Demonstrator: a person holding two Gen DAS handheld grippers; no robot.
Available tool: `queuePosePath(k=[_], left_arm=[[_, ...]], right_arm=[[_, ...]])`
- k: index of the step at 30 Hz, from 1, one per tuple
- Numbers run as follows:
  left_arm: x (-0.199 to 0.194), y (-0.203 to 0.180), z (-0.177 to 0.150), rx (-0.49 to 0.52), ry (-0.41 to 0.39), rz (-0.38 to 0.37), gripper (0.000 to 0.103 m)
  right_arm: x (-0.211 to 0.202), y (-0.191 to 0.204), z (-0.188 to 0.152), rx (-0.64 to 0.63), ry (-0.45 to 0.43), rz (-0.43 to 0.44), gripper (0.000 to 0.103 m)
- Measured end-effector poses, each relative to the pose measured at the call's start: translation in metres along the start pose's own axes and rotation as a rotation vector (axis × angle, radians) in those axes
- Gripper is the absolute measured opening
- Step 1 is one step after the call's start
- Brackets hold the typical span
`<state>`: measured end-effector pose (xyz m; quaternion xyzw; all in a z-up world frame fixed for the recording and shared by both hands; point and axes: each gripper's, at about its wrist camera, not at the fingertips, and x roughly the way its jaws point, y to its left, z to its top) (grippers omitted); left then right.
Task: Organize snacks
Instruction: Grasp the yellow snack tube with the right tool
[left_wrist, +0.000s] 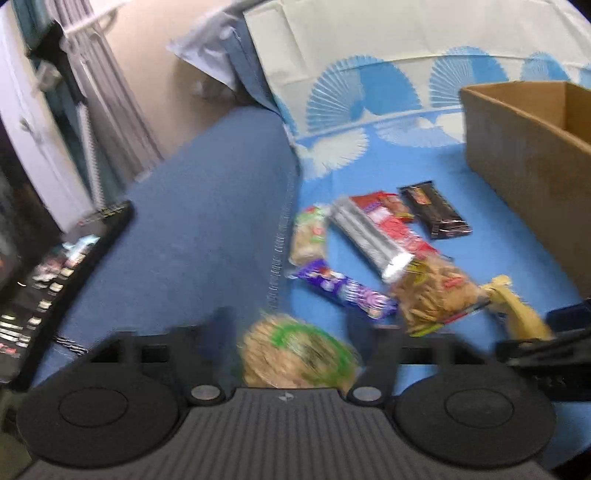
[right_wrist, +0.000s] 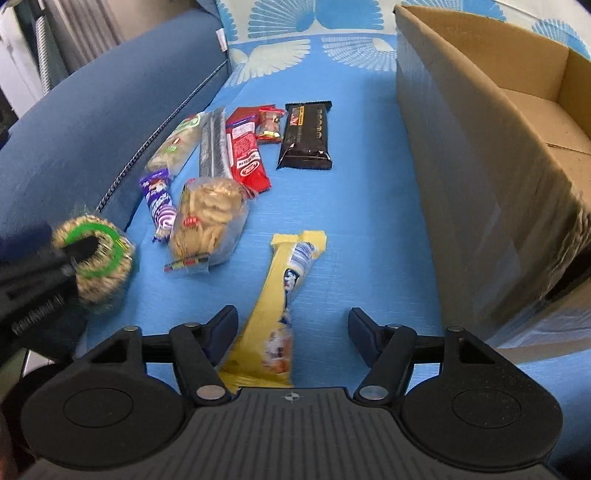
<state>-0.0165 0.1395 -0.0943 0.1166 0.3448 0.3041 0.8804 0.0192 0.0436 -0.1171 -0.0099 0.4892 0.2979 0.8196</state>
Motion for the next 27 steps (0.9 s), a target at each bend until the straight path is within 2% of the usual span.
queuePosePath(k=[1, 2, 4, 7, 8, 10, 11, 13, 14, 16, 18, 20, 22, 23, 24, 25, 27], left_arm=[[0.004, 0.001, 0.001, 0.000, 0.021, -0.011, 0.087], [0.009, 0.000, 0.002, 0.003, 0.045, -0.015, 0.087], [0.014, -0.002, 0.002, 0.013, 0.076, -0.026, 0.083], [0.018, -0.004, 0.002, 0.027, 0.108, -0.044, 0.073], [0.019, -0.004, 0.001, 0.025, 0.117, -0.063, 0.063], [0.023, -0.001, 0.000, 0.014, 0.148, -0.095, 0.049], [0.025, 0.003, -0.001, -0.011, 0.161, -0.110, 0.036], [0.027, 0.015, -0.002, -0.086, 0.173, -0.145, 0.022], [0.027, 0.022, -0.002, -0.129, 0.172, -0.159, 0.000], [0.025, 0.039, -0.005, -0.229, 0.148, -0.232, 0.000], [0.021, 0.050, -0.007, -0.283, 0.128, -0.248, 0.000], [0.020, 0.055, -0.008, -0.311, 0.117, -0.315, 0.000], [0.022, 0.052, -0.007, -0.300, 0.155, -0.361, 0.001], [0.022, 0.051, -0.007, -0.288, 0.171, -0.362, 0.007], [0.021, 0.050, -0.006, -0.286, 0.179, -0.356, 0.030], [0.019, 0.051, -0.005, -0.294, 0.185, -0.353, 0.037], [0.012, 0.048, -0.005, -0.300, 0.201, -0.377, 0.061]], right_arm=[[-0.001, 0.002, -0.002, -0.031, -0.005, -0.006, 0.058], [-0.001, 0.004, -0.003, -0.057, -0.004, -0.014, 0.043], [-0.006, 0.005, -0.005, -0.083, -0.008, 0.002, 0.028], [-0.014, 0.003, -0.010, -0.110, -0.012, 0.017, 0.022], [-0.015, 0.002, -0.012, -0.117, -0.016, 0.015, 0.022], [-0.023, 0.000, -0.018, -0.127, -0.029, 0.020, 0.022], [-0.026, 0.000, -0.021, -0.135, -0.033, 0.017, 0.022], [-0.028, 0.000, -0.022, -0.137, -0.031, 0.012, 0.022], [-0.031, 0.000, -0.021, -0.137, -0.038, 0.019, 0.022], [-0.034, 0.002, -0.021, -0.156, -0.054, 0.022, 0.022], [-0.035, 0.003, -0.023, -0.167, -0.060, 0.022, 0.022], [-0.034, 0.004, -0.025, -0.172, -0.063, 0.026, 0.022], [-0.034, 0.005, -0.027, -0.184, -0.069, 0.030, 0.022], [-0.033, 0.005, -0.028, -0.190, -0.070, 0.033, 0.022], [-0.032, 0.005, -0.029, -0.197, -0.065, 0.033, 0.022], [-0.030, 0.006, -0.029, -0.199, -0.060, 0.031, 0.022], [-0.030, 0.005, -0.028, -0.194, -0.058, 0.040, 0.022]])
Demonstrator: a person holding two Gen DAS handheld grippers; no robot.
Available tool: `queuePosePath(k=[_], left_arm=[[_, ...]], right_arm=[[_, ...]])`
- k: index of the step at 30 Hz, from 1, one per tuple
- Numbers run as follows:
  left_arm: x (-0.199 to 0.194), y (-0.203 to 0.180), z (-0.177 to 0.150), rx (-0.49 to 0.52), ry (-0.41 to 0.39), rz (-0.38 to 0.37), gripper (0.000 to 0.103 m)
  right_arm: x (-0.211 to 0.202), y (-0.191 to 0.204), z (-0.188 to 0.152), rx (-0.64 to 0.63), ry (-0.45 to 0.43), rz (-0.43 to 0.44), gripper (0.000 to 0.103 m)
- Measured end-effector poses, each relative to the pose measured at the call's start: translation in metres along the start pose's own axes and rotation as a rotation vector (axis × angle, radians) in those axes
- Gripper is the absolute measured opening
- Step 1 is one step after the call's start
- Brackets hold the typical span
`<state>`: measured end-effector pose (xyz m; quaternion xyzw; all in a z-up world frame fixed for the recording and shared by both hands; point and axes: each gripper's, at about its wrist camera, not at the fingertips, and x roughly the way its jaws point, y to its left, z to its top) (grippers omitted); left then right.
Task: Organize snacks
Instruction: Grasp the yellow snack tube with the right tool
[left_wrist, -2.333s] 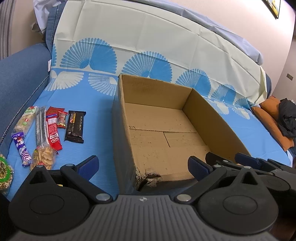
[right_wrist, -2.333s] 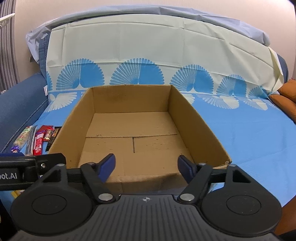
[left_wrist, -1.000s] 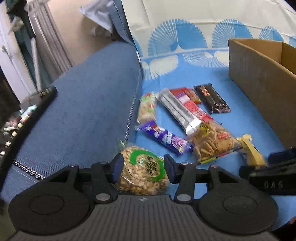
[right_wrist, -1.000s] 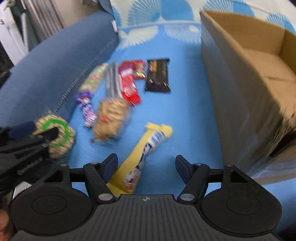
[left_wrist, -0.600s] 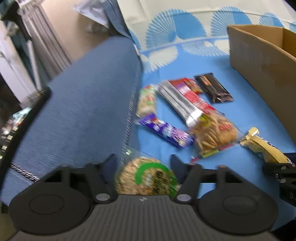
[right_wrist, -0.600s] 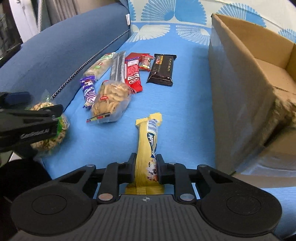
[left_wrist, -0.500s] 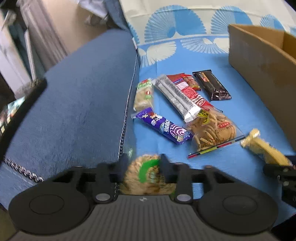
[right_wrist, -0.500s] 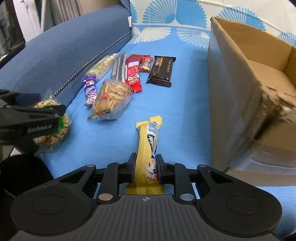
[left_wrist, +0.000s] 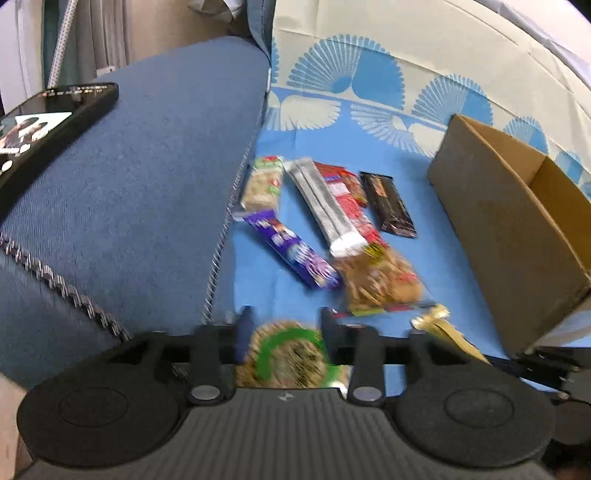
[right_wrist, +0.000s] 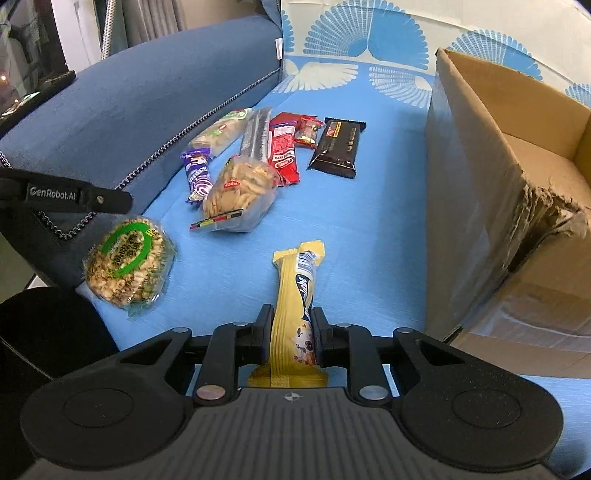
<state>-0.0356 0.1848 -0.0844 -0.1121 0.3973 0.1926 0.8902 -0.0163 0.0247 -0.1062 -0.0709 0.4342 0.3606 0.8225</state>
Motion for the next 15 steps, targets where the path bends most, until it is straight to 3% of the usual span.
queuePosePath(k=[1, 3, 5, 7, 9, 15], left_arm=[[0.000, -0.005, -0.002, 0.009, 0.018, 0.003, 0.067], [0.000, -0.017, -0.008, 0.031, 0.065, 0.027, 0.092], [0.003, -0.029, -0.014, 0.055, 0.098, 0.083, 0.101], [0.010, -0.036, -0.017, 0.067, 0.126, 0.178, 0.102], [0.017, -0.035, -0.016, 0.043, 0.149, 0.225, 0.102], [0.035, -0.036, -0.019, 0.027, 0.221, 0.250, 0.102]], right_arm=[[0.001, 0.000, 0.001, 0.001, 0.000, 0.003, 0.023], [0.001, -0.001, 0.003, 0.010, 0.000, 0.011, 0.023], [0.003, -0.001, 0.003, 0.014, 0.002, 0.021, 0.025], [0.005, 0.000, 0.003, 0.008, 0.007, 0.025, 0.026], [0.007, 0.001, 0.002, 0.002, 0.017, 0.030, 0.027], [0.009, -0.003, 0.000, -0.002, 0.035, 0.031, 0.032]])
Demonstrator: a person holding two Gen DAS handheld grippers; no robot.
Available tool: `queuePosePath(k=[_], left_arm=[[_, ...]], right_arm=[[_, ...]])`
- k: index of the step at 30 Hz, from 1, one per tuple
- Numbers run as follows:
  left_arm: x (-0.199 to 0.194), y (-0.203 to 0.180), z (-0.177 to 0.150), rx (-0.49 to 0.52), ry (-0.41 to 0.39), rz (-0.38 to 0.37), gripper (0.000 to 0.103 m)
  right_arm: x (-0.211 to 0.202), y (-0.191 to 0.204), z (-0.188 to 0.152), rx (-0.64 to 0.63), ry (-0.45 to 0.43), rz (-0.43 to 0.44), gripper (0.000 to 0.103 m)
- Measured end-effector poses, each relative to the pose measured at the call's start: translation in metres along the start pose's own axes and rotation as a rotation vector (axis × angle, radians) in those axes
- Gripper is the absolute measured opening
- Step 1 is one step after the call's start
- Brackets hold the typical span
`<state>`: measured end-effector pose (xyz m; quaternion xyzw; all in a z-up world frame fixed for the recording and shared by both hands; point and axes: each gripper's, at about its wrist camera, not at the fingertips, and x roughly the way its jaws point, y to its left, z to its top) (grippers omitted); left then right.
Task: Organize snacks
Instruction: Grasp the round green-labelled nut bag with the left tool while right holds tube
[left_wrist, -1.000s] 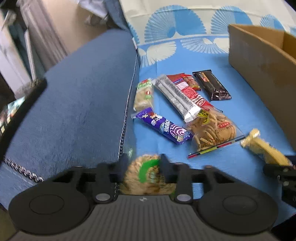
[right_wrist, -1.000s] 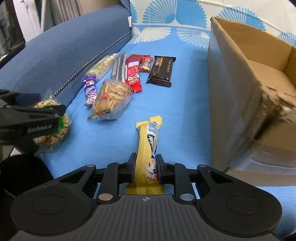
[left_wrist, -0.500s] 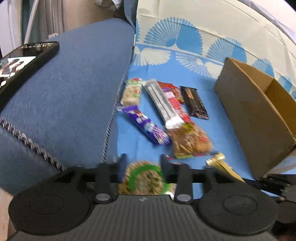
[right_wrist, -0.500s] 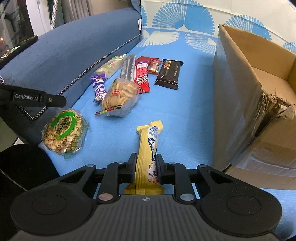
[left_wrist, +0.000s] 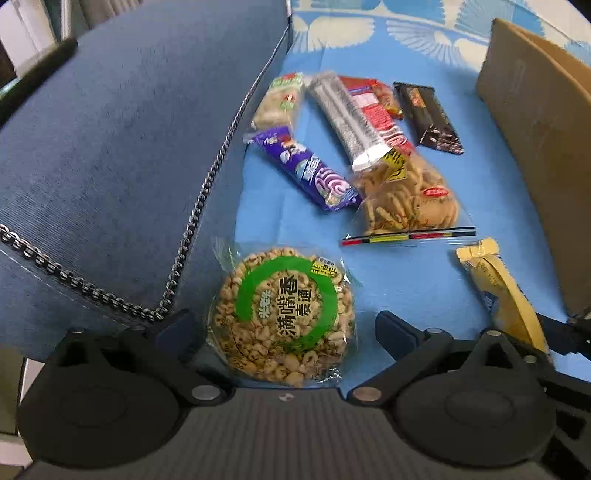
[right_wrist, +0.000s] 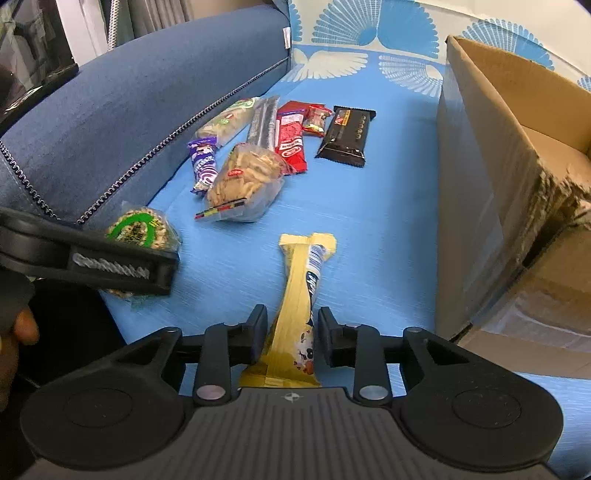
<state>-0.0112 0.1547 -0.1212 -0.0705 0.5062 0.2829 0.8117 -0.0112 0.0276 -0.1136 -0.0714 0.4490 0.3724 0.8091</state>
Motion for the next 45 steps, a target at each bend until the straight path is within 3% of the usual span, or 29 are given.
queuePosePath(k=[1, 2, 3, 7, 8, 10, 15, 18, 23, 45], left_arm=[[0.000, 0.001, 0.000, -0.014, -0.005, -0.012, 0.101], [0.000, 0.003, 0.000, -0.026, -0.010, -0.017, 0.091], [-0.001, 0.006, -0.001, -0.041, -0.016, -0.015, 0.088], [-0.019, 0.016, -0.004, -0.072, -0.075, -0.059, 0.085], [-0.025, 0.018, -0.004, -0.078, -0.100, -0.085, 0.085], [-0.034, 0.022, -0.003, -0.087, -0.122, -0.171, 0.085], [-0.027, 0.032, -0.001, -0.122, -0.064, -0.378, 0.085], [-0.020, 0.032, -0.001, -0.128, -0.018, -0.421, 0.087], [-0.011, 0.037, 0.000, -0.163, 0.009, -0.426, 0.087], [-0.008, 0.022, 0.004, -0.058, 0.003, -0.362, 0.092]], right_arm=[[0.000, -0.002, 0.000, 0.004, 0.000, -0.001, 0.032], [0.000, -0.003, 0.000, 0.009, -0.001, -0.001, 0.032], [0.000, -0.004, 0.000, 0.013, -0.001, -0.002, 0.032], [0.000, -0.002, -0.001, -0.003, -0.009, -0.013, 0.028], [0.000, 0.000, -0.002, -0.012, -0.015, -0.019, 0.021], [-0.005, 0.001, -0.001, -0.024, -0.043, -0.023, 0.020], [-0.011, 0.002, 0.002, -0.020, -0.086, -0.008, 0.020], [-0.006, 0.001, 0.000, -0.021, -0.061, -0.013, 0.020], [0.002, -0.001, 0.000, 0.001, -0.032, -0.016, 0.021], [0.006, 0.001, -0.001, -0.027, -0.034, -0.028, 0.025]])
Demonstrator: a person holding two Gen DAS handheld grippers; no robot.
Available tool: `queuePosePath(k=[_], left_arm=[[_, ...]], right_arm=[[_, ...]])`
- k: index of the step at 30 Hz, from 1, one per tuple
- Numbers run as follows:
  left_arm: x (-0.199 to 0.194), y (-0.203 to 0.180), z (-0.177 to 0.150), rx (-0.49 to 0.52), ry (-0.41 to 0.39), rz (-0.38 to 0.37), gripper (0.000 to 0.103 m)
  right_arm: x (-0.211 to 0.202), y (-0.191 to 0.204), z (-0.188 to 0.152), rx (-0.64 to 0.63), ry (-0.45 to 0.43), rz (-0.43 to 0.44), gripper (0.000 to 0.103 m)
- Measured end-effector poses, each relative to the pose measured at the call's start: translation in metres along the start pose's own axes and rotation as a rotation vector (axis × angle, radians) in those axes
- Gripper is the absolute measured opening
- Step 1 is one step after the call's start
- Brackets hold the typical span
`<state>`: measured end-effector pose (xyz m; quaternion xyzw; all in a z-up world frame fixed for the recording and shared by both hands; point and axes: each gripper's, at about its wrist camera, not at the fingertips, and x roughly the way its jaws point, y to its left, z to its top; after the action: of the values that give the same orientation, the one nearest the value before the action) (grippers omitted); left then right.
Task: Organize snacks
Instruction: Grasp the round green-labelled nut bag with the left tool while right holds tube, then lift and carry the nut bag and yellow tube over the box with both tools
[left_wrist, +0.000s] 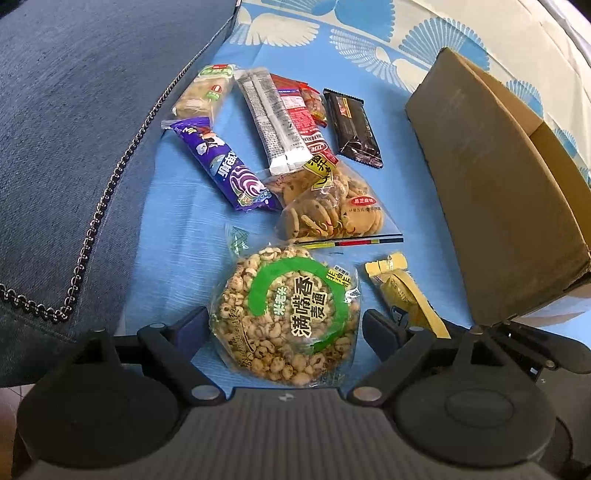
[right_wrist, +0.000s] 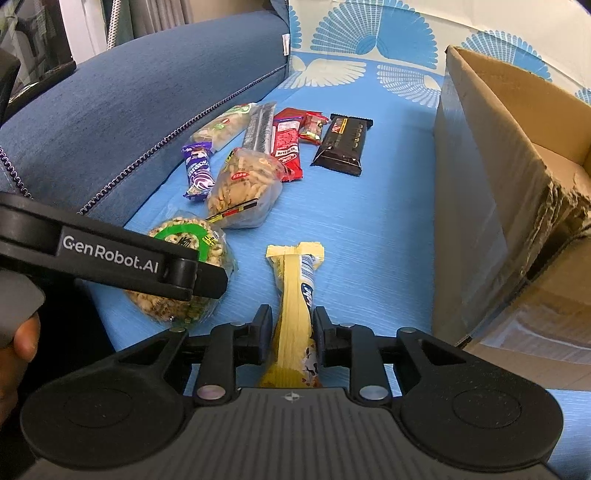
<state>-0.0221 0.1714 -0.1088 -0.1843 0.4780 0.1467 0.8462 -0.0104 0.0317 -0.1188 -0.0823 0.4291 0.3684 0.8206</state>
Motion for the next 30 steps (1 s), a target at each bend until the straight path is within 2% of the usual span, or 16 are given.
queuePosePath(k=[4, 6, 7, 13, 22, 30], left_arm=[[0.000, -0.001, -0.001, 0.009, -0.004, 0.010, 0.089], [-0.001, -0.002, -0.001, 0.016, -0.011, 0.007, 0.086], [-0.001, -0.003, -0.001, 0.020, -0.013, 0.009, 0.085], [-0.004, -0.002, -0.002, 0.017, -0.035, -0.003, 0.085], [-0.031, 0.009, -0.004, -0.027, -0.188, -0.076, 0.084], [-0.056, 0.012, -0.007, -0.065, -0.317, -0.087, 0.084]], right_arm=[[0.000, 0.001, -0.001, -0.009, -0.002, -0.004, 0.025], [-0.001, 0.002, -0.001, -0.024, -0.006, -0.012, 0.022], [-0.001, 0.003, -0.001, -0.030, -0.009, -0.014, 0.019], [-0.008, 0.003, -0.001, -0.039, -0.049, -0.029, 0.017], [-0.031, 0.002, 0.005, -0.045, -0.154, -0.019, 0.017], [-0.047, 0.007, 0.009, -0.101, -0.228, -0.027, 0.017]])
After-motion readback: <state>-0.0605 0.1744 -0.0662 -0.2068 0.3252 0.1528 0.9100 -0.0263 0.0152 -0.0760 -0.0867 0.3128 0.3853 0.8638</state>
